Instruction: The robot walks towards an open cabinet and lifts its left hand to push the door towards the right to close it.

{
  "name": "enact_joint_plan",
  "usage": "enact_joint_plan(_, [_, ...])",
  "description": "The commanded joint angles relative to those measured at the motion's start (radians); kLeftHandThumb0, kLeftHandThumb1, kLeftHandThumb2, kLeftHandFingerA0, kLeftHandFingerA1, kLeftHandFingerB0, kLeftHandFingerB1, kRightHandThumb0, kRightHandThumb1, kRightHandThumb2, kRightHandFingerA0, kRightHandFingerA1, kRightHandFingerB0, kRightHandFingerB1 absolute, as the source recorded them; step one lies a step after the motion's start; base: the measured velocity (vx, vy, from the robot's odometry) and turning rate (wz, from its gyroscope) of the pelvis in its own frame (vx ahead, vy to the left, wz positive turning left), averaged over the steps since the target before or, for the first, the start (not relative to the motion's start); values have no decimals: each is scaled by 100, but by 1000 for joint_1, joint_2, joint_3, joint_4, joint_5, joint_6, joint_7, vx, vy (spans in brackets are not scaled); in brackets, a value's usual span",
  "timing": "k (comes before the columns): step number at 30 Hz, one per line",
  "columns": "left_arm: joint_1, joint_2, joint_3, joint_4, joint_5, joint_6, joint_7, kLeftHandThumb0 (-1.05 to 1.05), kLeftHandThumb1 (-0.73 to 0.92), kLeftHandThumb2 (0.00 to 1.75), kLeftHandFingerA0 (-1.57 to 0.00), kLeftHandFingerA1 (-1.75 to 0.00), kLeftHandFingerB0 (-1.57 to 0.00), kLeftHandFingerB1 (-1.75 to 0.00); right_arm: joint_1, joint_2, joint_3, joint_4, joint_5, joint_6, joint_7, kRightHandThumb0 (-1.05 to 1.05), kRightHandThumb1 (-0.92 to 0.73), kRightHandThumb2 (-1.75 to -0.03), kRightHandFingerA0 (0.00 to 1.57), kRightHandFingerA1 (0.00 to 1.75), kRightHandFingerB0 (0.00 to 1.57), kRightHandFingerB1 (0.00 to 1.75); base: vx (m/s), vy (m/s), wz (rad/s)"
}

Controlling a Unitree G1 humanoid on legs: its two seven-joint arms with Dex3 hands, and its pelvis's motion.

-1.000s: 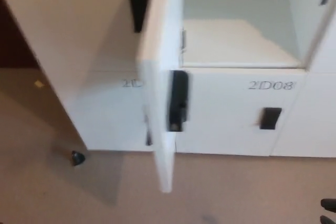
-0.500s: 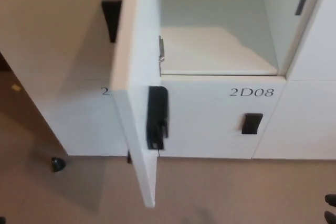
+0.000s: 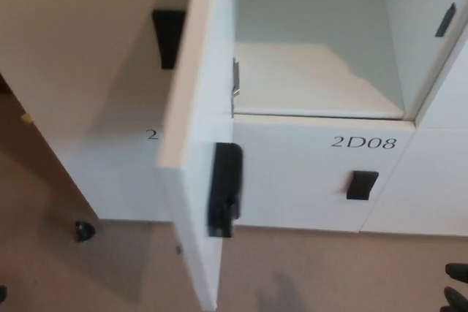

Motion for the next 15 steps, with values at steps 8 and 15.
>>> enact_joint_plan(8, [-20, 17, -7, -3, 18, 5, 12, -27, 65, 59, -61, -46, -46, -40, -2, -22, -1, -6, -3, -1, -18, -48, -57, -59, 84, 53, 61, 46, -15, 38, 0])
enact_joint_plan(15, [-28, 20, -16, -3, 29, 2, 13, -28, 64, 59, -62, -46, -46, -39, -8, -25, -2, -7, -1, 2, -18, -47, -56, -57, 82, 51, 61, 46, -6, 76, -1])
